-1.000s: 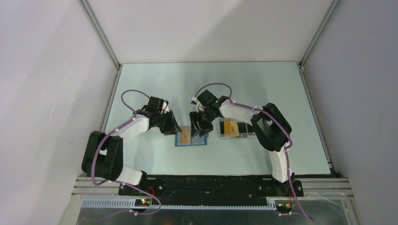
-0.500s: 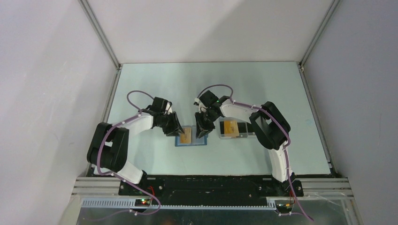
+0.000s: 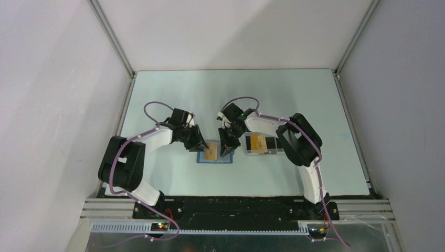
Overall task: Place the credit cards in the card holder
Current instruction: Turn over the card slot in the card holder, then pick up the credit card from the storage box.
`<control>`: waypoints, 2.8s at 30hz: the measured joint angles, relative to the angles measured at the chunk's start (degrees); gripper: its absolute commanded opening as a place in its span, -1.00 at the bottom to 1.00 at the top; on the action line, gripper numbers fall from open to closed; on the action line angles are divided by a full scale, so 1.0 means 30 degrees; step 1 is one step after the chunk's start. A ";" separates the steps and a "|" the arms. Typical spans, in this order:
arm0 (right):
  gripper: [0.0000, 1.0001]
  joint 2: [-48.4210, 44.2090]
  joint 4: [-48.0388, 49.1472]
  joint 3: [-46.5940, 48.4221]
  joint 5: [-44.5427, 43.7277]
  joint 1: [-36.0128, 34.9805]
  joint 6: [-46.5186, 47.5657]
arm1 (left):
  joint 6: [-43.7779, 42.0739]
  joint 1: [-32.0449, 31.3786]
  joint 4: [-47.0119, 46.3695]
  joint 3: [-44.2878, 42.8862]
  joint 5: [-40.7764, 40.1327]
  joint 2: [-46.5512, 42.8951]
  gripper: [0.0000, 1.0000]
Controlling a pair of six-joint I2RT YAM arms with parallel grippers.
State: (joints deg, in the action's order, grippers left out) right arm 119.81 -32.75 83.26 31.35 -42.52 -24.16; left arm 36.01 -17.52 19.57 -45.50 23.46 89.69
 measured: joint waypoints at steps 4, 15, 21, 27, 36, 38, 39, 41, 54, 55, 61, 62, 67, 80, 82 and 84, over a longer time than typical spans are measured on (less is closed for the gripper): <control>-0.83 0.0197 0.0007 0.0000 0.0066 0.0000 -0.0007 | 0.0117 0.0000 -0.0364 0.0000 0.0729 -0.0160 -0.32; -0.84 0.0495 0.0364 0.0000 0.0590 -0.0007 -0.0146 | 0.0736 -0.0007 -0.1311 0.0000 0.2783 -0.1035 -0.31; -0.85 0.0845 0.0918 0.0000 0.1464 0.0007 -0.0583 | 0.1566 -0.0051 -0.2718 0.0204 0.3985 -0.1042 -0.33; -0.86 0.0852 0.2229 -0.0481 0.2091 0.0357 -0.1239 | 0.3104 -0.0372 -0.5289 0.1326 0.5129 -0.0991 -0.34; -0.85 0.0430 0.2361 -0.1115 0.2127 0.1013 -0.1807 | 0.4080 -0.0998 -0.6499 0.1377 0.5253 -0.0845 -0.35; -0.85 0.0015 0.1996 -0.1217 0.1647 0.1078 -0.1800 | 0.4306 -0.1020 -0.6739 0.1377 0.5246 -0.0772 -0.34; -0.85 -0.0248 0.1727 -0.1231 0.1362 0.1129 -0.1792 | 0.4393 -0.1035 -0.6863 0.1377 0.5246 -0.0699 -0.34; -0.86 -0.0758 0.1224 -0.1231 0.0736 0.1202 -0.1778 | 0.4532 -0.1049 -0.6994 0.1384 0.5224 -0.0510 -0.33; -0.78 -0.2601 -0.1829 -0.1260 -0.2251 0.1712 -0.0699 | 0.4677 -0.1078 -0.6462 0.1734 0.3475 -0.0022 -0.34; -0.71 -0.2900 -0.1945 -0.1260 -0.2251 0.1756 -0.0678 | 0.4641 -0.1093 -0.6317 0.1734 0.3322 -0.0022 -0.34; -0.25 -0.6266 -0.2200 -0.1690 -0.1770 0.2878 -0.0357 | 0.4335 -0.1683 -0.5078 0.1494 0.2288 -0.0328 -0.25; -0.16 -0.6943 -0.2171 -0.1945 -0.1559 0.3417 -0.0255 | 0.4320 -0.1894 -0.4903 0.1341 0.2157 -0.0437 -0.24; 0.06 -0.9282 -0.2324 -0.3840 -0.0933 0.6929 0.0627 | 0.4342 -0.2973 -0.4583 -0.0153 0.1472 -0.0568 -0.17; 0.23 -0.8772 -0.3402 -0.7176 -0.0080 1.1446 0.2812 | 0.4422 -0.5872 -0.4510 -0.5311 0.0772 0.3031 -0.15; 0.23 -0.8255 -0.3315 -0.7176 0.0058 1.1424 0.2878 | 0.4481 -0.6149 -0.4452 -0.5530 0.0699 0.3381 -0.15; 0.23 -0.7715 -0.3147 -0.7176 0.0124 1.1322 0.2871 | 0.4495 -0.6324 -0.4371 -0.5617 0.0627 0.3563 -0.15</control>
State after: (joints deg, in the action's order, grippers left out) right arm 96.66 -42.19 61.73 31.73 -8.56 -15.55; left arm 49.50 -36.49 6.46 -62.35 25.34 100.38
